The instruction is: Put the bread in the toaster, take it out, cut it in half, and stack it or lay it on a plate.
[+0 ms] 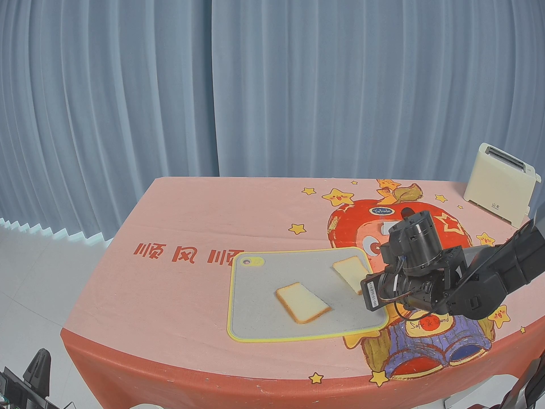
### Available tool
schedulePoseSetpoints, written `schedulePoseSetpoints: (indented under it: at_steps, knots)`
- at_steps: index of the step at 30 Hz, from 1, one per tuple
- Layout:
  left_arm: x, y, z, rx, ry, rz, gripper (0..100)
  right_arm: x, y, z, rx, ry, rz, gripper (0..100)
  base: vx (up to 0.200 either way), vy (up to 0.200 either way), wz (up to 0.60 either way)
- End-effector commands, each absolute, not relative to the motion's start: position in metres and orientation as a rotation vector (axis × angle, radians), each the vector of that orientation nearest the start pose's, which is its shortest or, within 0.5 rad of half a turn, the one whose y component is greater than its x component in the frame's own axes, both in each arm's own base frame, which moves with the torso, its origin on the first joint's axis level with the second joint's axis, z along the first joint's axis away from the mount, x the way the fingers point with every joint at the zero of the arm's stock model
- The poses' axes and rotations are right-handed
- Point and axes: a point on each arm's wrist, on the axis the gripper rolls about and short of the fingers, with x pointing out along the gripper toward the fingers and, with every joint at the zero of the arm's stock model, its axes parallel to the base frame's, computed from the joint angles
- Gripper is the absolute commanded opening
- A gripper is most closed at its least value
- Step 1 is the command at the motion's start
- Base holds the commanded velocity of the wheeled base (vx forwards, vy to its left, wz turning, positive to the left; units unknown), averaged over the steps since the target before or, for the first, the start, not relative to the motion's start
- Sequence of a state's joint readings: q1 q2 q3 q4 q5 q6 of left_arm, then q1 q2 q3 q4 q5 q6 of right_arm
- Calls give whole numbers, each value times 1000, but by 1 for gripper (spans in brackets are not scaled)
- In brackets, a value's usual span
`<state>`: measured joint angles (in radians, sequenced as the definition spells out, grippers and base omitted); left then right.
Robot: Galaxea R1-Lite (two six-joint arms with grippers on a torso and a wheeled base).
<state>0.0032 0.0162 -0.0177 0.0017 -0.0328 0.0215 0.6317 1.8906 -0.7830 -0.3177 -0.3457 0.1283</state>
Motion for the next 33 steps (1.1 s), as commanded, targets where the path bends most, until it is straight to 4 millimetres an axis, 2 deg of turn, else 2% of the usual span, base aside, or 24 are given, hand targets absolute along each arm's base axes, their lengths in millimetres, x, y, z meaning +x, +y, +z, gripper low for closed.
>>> schedulePoseSetpoints:
  at_steps: [1,33]
  knots:
    - [-23,-1,76,21,0,-29,0,255,178,90,-250,713,225,0,0,0,0]
    - [-23,-1,76,21,0,-29,0,253,180,106,-199,610,247,0,0,0,0]
